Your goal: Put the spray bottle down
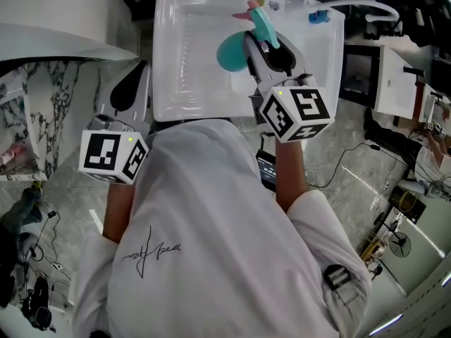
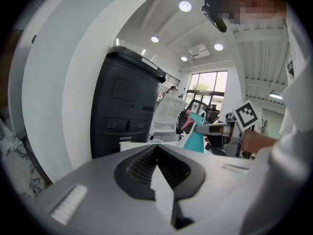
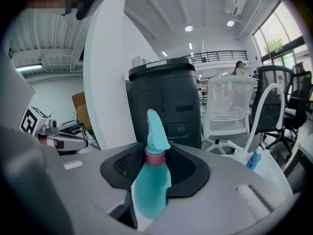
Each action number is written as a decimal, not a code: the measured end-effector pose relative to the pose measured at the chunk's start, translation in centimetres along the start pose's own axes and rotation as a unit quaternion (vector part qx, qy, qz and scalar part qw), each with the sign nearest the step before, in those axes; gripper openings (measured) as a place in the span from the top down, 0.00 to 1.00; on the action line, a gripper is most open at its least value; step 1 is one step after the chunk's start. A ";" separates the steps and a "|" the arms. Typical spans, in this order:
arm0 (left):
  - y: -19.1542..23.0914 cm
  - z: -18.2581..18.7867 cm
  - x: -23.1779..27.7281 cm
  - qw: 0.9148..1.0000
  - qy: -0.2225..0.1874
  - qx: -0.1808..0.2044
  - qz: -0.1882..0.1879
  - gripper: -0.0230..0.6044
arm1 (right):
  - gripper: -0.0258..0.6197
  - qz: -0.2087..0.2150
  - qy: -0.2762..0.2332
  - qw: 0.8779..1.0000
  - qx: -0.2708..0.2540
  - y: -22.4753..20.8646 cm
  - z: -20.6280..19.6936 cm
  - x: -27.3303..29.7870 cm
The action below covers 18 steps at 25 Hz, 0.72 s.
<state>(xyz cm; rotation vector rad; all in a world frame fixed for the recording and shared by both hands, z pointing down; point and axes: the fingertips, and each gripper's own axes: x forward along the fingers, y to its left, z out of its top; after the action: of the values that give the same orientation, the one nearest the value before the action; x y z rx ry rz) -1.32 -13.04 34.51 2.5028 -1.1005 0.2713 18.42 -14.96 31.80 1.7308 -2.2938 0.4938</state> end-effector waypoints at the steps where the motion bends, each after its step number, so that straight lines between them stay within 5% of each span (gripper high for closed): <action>1: 0.0 0.0 0.0 1.000 0.000 -0.001 0.001 0.95 | 0.76 0.001 0.000 1.000 -0.001 -0.1 0.0 0.1; 18: -0.4 -0.3 1.0 1.000 0.012 -0.012 0.024 0.95 | 0.76 0.027 0.018 0.999 -0.002 -1.8 -0.1 2.7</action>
<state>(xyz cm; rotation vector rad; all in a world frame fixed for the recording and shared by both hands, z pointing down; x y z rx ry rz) -0.36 -13.33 35.05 2.4475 -1.1482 0.2991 19.39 -17.75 33.17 1.6469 -2.3208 0.5251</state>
